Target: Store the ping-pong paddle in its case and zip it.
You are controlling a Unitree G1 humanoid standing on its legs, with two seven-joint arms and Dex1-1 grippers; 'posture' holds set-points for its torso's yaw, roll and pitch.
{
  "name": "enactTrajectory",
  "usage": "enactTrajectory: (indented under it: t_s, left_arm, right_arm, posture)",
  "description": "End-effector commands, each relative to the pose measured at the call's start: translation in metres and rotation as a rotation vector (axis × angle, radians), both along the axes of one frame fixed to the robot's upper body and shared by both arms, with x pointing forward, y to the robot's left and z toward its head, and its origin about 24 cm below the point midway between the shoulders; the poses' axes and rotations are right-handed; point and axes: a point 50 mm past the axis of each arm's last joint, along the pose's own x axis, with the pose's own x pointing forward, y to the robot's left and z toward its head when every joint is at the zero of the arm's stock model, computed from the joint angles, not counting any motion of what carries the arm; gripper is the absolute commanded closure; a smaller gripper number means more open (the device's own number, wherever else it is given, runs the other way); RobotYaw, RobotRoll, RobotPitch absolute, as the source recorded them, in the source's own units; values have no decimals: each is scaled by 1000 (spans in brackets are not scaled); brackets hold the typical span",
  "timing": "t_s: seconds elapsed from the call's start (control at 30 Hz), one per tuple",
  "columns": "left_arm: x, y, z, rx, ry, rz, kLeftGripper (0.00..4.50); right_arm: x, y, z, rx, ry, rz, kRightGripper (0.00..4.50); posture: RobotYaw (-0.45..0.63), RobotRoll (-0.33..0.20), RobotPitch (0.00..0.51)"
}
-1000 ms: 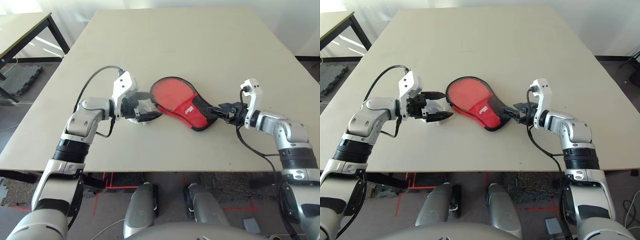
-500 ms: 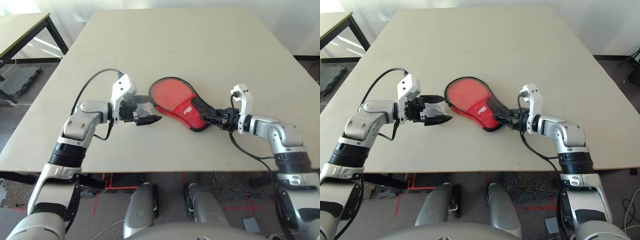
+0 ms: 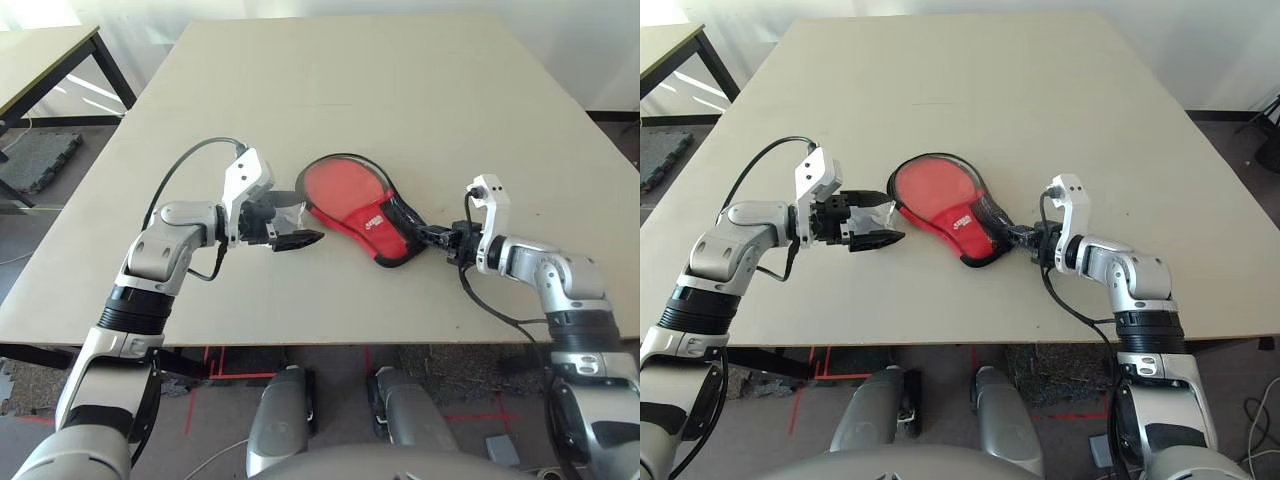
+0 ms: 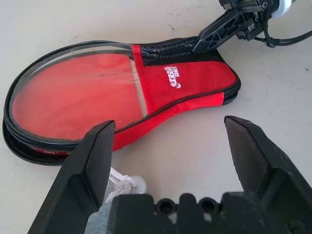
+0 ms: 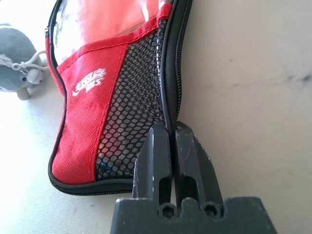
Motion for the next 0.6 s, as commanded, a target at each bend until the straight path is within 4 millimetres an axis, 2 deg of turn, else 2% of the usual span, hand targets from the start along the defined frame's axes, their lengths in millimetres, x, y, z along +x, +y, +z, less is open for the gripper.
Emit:
enactTrajectory:
  t_s: [0.03, 0.23, 0.6]
  left_arm:
    - [-1, 1, 1, -7, 11, -12, 0]
    - [1, 1, 2, -2, 7, -11, 0]
    - [4, 3, 3, 4, -1, -2, 0]
  right_arm:
    - [-12, 6, -15, 22, 93, 27, 4492]
    - [-21, 3, -10, 22, 103, 47, 4492]
    - [-50, -6, 0, 19, 129, 117, 4492]
  posture:
    - [104, 0, 115]
    - [102, 0, 117]
    - [86, 0, 120]
